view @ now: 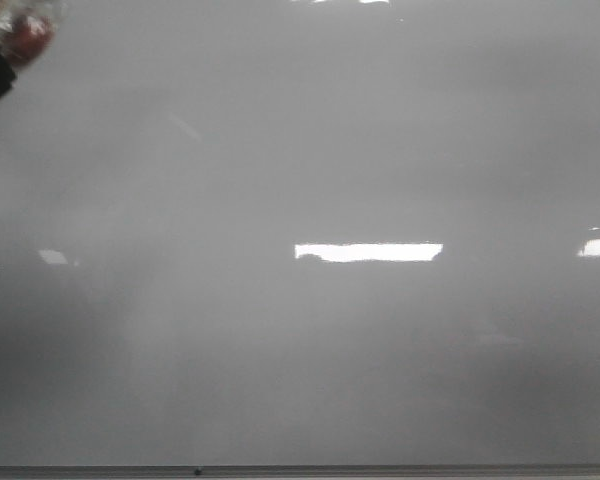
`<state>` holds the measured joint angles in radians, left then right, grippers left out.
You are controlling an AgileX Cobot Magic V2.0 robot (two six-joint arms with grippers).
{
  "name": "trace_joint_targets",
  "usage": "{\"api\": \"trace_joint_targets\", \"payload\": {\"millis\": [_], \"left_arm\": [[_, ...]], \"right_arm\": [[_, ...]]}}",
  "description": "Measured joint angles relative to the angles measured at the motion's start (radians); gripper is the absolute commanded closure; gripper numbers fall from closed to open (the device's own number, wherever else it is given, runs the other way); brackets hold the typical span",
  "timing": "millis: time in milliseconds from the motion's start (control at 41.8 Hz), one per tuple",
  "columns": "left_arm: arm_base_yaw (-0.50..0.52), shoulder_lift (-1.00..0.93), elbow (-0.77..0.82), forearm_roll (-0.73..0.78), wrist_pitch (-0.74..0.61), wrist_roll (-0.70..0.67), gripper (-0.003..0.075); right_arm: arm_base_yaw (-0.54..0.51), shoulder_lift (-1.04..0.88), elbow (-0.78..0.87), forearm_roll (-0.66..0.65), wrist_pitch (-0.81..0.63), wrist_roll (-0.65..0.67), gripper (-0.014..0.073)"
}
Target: Write number 9 on whiteboard
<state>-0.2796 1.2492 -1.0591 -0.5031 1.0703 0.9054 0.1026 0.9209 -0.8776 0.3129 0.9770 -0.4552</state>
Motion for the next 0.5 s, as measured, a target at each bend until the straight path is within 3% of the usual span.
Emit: {"api": "trace_joint_targets", "payload": {"millis": [335, 502], "left_arm": [[-0.374, 0.147, -0.071, 0.133, -0.01, 0.008, 0.0713], [-0.497, 0.196, -0.12, 0.181, -0.012, 0.008, 0.0713]], "right_arm": [[0.248, 0.044, -0.009, 0.013, 0.028, -0.249, 0.0169], [0.35, 0.044, -0.011, 0.041, 0.03, -0.326, 0.0169]]}}
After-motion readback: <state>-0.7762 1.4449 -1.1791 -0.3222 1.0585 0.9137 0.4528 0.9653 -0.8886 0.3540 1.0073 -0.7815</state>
